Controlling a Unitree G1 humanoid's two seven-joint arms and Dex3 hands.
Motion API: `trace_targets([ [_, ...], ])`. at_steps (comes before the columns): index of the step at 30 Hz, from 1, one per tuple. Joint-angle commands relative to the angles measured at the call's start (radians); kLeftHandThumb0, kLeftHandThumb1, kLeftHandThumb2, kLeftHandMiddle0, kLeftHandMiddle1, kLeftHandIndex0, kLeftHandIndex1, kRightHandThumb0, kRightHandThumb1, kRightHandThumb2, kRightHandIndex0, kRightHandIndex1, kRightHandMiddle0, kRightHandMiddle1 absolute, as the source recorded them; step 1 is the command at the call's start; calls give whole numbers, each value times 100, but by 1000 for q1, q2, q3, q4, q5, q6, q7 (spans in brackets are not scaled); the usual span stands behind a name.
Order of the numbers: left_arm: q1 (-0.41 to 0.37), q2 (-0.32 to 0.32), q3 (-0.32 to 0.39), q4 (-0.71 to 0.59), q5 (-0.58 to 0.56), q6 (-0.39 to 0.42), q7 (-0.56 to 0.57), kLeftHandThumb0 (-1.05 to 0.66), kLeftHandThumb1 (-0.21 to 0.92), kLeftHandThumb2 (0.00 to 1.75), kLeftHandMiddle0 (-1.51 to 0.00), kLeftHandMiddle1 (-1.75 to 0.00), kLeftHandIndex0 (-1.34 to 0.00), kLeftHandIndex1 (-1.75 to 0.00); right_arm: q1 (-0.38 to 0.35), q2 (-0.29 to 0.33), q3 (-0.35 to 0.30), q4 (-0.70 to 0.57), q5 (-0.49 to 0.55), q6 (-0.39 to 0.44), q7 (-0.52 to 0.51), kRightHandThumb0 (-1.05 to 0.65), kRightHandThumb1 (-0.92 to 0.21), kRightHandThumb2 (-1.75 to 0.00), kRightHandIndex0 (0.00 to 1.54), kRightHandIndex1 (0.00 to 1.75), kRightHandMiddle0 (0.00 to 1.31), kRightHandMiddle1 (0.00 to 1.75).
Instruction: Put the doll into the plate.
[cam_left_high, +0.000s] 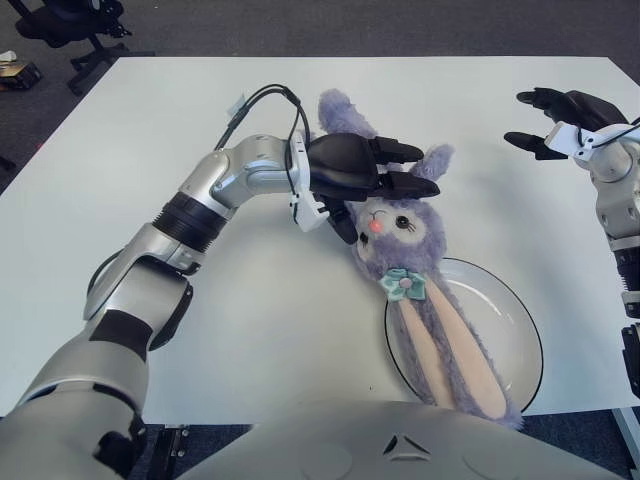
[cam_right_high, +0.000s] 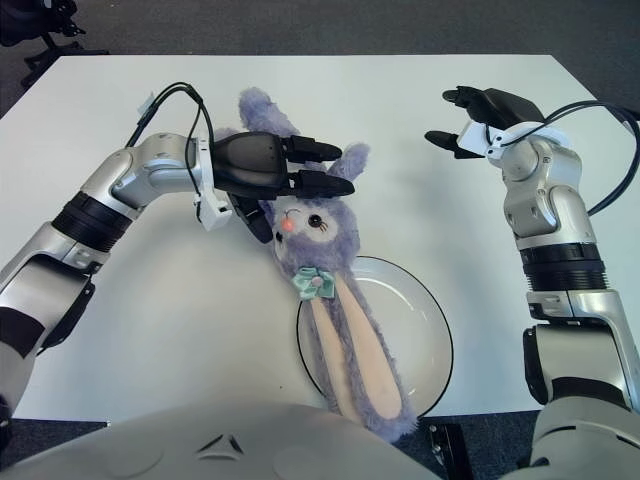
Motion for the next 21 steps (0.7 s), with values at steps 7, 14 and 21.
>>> trace_targets([
  [7,-17,-32,-31,7,139,33,86,-88,92,53,-38,-7,-25,-9,7,-24,13,-1,-8,5,11,-67,-92,-62,52,1,39,3],
  [14,-51,-50,-90,110,308,56,242,-85,92,54,-52,-16,-32,-9,13,-31,7,-6,1,11,19,-67,-92,-61,51,0,39,3],
  [21,-92,-50,-176,223,463,84,439,-80,92,50,-52,-22,-37,-6,18,-34,1,-17,8,16,24,-66,-92,-61,52,1,41,4],
])
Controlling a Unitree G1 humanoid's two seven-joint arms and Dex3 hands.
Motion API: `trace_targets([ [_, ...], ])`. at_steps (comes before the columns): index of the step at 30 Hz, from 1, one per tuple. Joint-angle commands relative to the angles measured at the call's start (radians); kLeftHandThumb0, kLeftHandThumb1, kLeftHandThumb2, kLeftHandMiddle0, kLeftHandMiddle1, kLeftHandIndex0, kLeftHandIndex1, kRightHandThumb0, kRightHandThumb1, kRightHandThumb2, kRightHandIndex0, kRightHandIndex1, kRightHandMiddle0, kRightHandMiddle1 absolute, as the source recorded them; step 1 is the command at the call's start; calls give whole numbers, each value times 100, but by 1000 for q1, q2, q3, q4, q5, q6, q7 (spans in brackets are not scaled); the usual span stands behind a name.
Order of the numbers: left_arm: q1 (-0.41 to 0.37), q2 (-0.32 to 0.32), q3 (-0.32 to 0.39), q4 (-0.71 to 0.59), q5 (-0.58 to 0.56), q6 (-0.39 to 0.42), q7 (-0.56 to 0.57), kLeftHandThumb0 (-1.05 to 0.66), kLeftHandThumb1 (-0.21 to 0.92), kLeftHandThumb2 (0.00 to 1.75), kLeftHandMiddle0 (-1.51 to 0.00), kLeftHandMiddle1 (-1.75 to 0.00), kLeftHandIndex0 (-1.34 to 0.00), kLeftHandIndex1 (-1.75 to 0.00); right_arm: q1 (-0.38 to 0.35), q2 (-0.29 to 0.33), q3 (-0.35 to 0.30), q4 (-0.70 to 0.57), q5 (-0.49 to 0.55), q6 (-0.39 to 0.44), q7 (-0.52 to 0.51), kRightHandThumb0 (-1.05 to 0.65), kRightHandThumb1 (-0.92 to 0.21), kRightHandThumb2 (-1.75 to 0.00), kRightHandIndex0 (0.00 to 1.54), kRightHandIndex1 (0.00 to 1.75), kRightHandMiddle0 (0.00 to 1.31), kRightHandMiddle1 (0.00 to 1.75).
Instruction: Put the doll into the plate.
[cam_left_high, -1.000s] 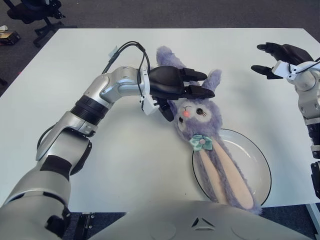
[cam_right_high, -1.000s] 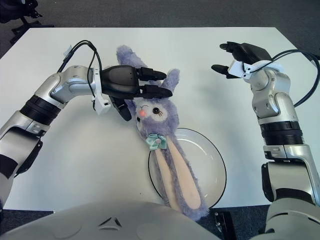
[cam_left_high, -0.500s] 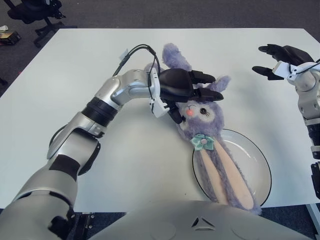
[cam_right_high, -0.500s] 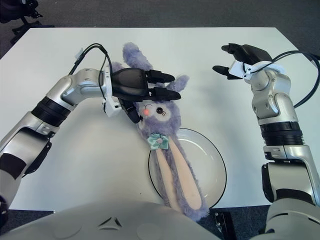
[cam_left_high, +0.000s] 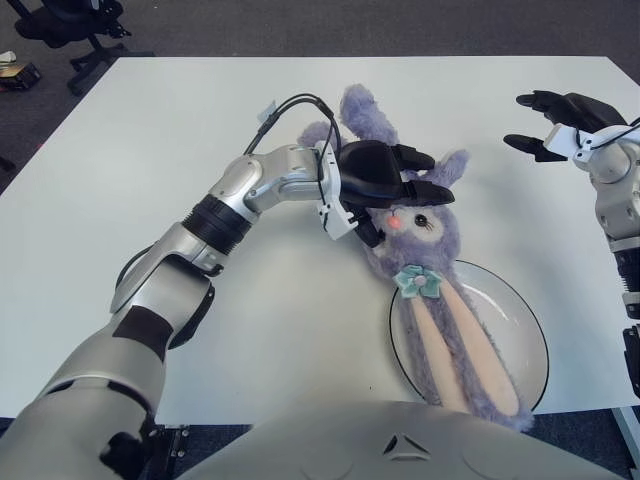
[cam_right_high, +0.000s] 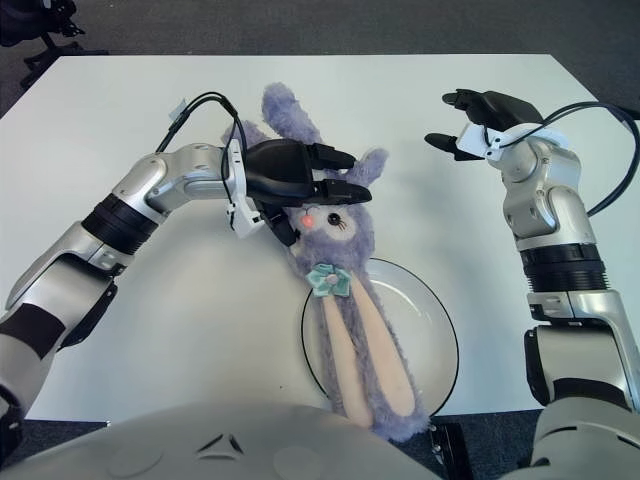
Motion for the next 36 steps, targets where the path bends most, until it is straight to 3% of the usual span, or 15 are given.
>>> trace_targets([
  [1,-22,14,-55,61,86,14,82,-79,92,48,-51,-22,-38,-7,12,-16,-8,-18,7,8,8,-66,-92,-60,53,1,41,4],
  [3,-30,18,-69,72,103,18,118,-78,92,46,-51,-23,-40,-7,12,-17,-9,-20,8,9,9,-66,-92,-60,53,1,41,4],
  [5,-37,27,-80,76,121,25,158,-76,92,44,-43,-44,-45,-5,13,-18,-10,-22,10,10,10,-66,-92,-60,54,1,42,4],
  [8,-46,37,-94,78,138,31,192,-73,92,39,-28,-91,-50,-3,15,-20,-12,-26,12,11,12,-66,-92,-60,55,2,42,4],
  [13,-61,54,-122,81,161,39,203,-70,92,35,-20,-118,-51,-1,16,-23,-15,-32,14,10,14,-65,-92,-60,55,2,42,4],
  [22,-87,72,-169,113,199,54,240,-67,92,30,-19,-128,-46,0,15,-29,-20,-36,23,-1,18,-63,-92,-62,57,2,43,4],
  [25,-103,75,-193,147,224,60,291,-56,92,21,-31,-93,-45,0,16,-32,-24,-38,27,-3,22,-63,-92,-62,57,2,43,3],
  [29,-117,75,-216,167,239,61,333,-23,92,14,-50,-41,-46,0,14,-34,-28,-39,36,-8,26,-62,-92,-62,58,2,43,3],
  [32,-122,80,-228,174,242,62,353,-9,92,21,-58,-18,-46,0,11,-36,-39,-50,57,-5,43,-62,-92,-62,59,2,43,3],
  [36,-124,90,-245,187,247,64,383,-3,91,26,-63,-7,-46,0,11,-39,-42,-59,66,1,54,-61,-92,-62,60,3,43,3],
])
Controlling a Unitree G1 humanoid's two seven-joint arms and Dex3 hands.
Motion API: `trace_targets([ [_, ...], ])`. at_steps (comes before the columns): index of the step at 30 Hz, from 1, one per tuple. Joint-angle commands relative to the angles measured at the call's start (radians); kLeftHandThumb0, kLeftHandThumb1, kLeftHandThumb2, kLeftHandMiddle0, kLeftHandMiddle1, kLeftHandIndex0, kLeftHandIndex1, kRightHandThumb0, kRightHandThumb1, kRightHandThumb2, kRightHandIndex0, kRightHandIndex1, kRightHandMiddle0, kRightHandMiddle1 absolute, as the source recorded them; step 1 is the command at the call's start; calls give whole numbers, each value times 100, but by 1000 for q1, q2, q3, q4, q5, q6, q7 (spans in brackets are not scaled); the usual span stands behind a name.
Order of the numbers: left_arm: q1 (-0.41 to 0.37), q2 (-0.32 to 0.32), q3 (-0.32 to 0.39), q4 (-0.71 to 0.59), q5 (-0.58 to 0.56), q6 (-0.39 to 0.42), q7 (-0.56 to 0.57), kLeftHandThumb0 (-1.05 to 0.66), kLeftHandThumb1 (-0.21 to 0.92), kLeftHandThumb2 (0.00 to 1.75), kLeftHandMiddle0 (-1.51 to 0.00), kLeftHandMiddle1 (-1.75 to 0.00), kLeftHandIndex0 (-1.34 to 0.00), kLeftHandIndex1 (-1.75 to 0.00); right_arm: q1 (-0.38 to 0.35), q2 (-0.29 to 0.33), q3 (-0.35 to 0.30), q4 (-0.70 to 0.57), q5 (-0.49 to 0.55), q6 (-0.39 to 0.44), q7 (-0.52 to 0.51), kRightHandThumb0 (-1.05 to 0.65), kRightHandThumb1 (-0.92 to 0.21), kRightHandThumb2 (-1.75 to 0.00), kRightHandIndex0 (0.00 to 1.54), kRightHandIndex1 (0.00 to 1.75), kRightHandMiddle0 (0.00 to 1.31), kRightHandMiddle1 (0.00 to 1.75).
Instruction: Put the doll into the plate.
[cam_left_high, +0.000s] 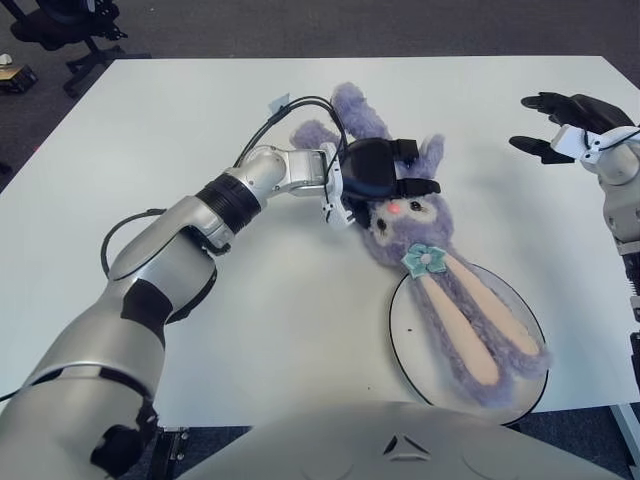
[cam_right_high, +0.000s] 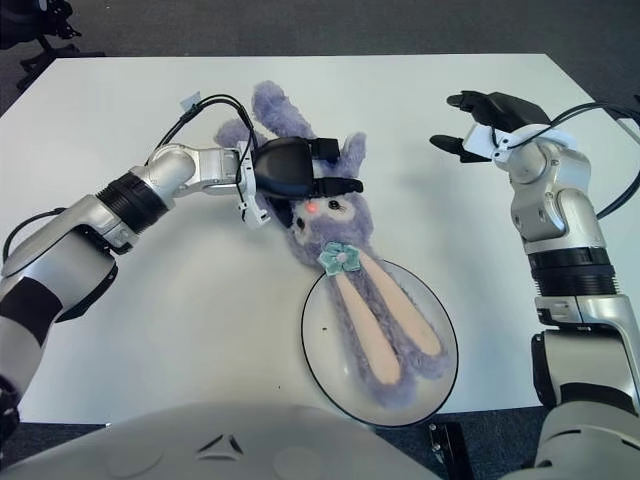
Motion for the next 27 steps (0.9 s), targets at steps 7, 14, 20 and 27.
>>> trace_targets([
  [7,-3,30,-70,111,51,-9,73,-1,90,28,-71,-6,-46,0,4,-26,-25,-36,19,11,22,-60,-92,-62,66,5,44,3],
  [14,-21,13,-82,179,14,-39,80,33,86,39,-48,-140,-47,-1,13,-31,-30,-50,27,14,32,-59,-92,-60,69,6,45,4],
  [20,-42,3,-94,227,-6,-45,39,37,67,78,-42,-164,-48,-1,21,-32,-38,-65,46,19,52,-58,-92,-59,70,6,48,5],
  [27,-56,-2,-118,261,10,5,20,16,79,52,-44,-154,-54,-83,50,-25,-45,-98,58,17,58,-57,-92,-58,73,6,51,6],
])
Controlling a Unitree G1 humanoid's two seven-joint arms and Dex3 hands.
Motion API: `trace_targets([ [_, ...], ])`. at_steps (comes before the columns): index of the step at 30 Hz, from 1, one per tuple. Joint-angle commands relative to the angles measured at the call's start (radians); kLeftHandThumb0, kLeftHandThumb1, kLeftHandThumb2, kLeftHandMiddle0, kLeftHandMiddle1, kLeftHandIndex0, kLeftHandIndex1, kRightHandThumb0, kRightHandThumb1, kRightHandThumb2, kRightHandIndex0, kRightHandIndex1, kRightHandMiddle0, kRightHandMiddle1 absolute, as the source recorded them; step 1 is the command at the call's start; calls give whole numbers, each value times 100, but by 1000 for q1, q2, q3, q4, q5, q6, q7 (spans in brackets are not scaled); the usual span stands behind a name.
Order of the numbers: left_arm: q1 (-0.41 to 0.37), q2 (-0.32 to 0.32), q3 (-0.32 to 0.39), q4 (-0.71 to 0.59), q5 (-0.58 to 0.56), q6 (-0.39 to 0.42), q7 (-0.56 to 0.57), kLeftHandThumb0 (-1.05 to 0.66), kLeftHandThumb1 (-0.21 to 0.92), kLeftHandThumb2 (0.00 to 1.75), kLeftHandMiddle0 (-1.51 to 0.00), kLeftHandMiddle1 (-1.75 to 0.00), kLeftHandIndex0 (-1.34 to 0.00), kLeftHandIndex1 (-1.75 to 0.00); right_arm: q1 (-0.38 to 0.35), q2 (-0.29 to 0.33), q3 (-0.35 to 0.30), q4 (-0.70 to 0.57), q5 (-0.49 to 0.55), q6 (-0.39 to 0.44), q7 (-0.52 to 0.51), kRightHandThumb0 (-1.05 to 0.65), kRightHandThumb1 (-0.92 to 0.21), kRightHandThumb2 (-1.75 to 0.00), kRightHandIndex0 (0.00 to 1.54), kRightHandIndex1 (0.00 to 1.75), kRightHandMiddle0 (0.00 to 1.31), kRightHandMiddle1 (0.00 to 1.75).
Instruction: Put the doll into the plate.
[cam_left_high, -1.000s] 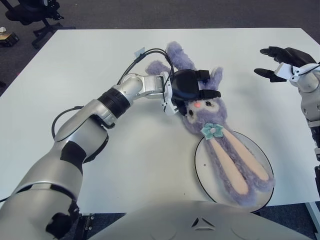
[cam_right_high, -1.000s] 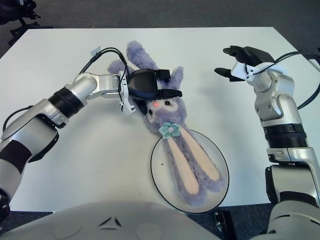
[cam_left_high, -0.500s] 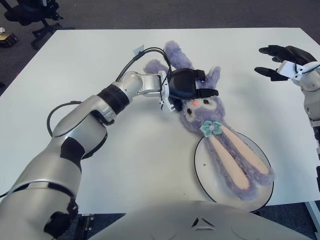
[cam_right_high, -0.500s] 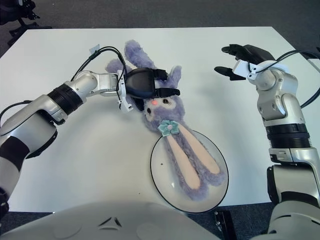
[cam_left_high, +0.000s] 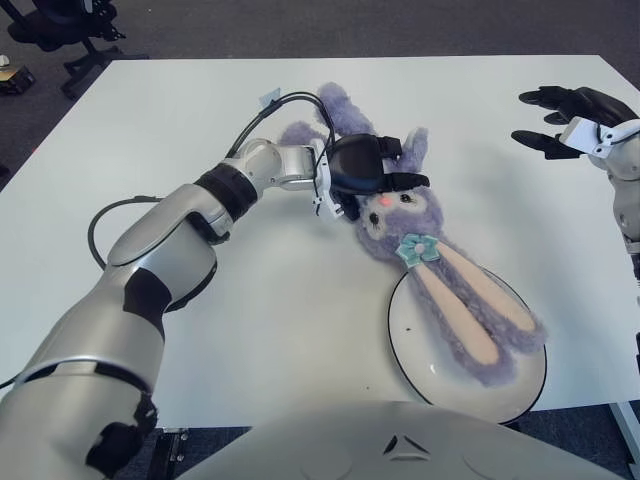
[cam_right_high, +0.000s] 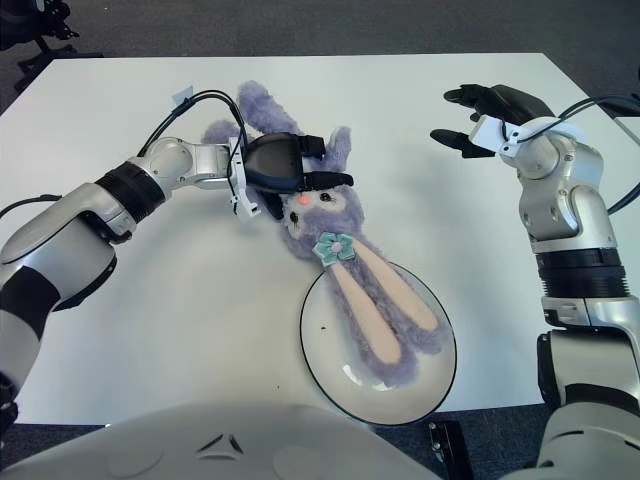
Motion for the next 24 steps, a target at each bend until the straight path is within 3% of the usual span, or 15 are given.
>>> trace_targets([
  [1,28,21,-37,52,42,24,-37,13,82,47,-44,-151,-53,-93,26,-9,-12,-28,14,-2,7,-57,-92,-58,73,6,51,6],
  [2,36,26,-30,65,34,26,2,8,83,39,-49,-143,-55,-105,34,-8,-13,-39,16,-3,6,-57,-92,-58,73,7,51,6],
  [5,51,35,-14,93,13,24,75,2,72,51,-57,-135,-60,-120,49,-6,-12,-67,19,-1,6,-57,-92,-58,73,7,51,6],
  [9,64,33,18,134,-43,16,100,0,64,61,-61,-133,-63,-127,75,5,-12,-128,21,18,11,-56,-92,-57,74,6,52,6],
  [12,74,30,48,163,-92,16,97,-25,82,28,-82,-161,-66,-126,102,14,-15,-183,26,30,14,-55,-92,-56,73,6,52,7],
  [14,75,36,64,168,-112,17,102,-31,87,18,-88,-168,-67,-125,129,17,-21,-230,32,33,18,-55,-92,-56,73,6,53,7],
  [24,83,76,131,164,-186,21,91,-40,90,1,-95,-174,-80,-111,208,30,-34,-386,46,67,50,-54,-92,-54,76,7,55,8],
])
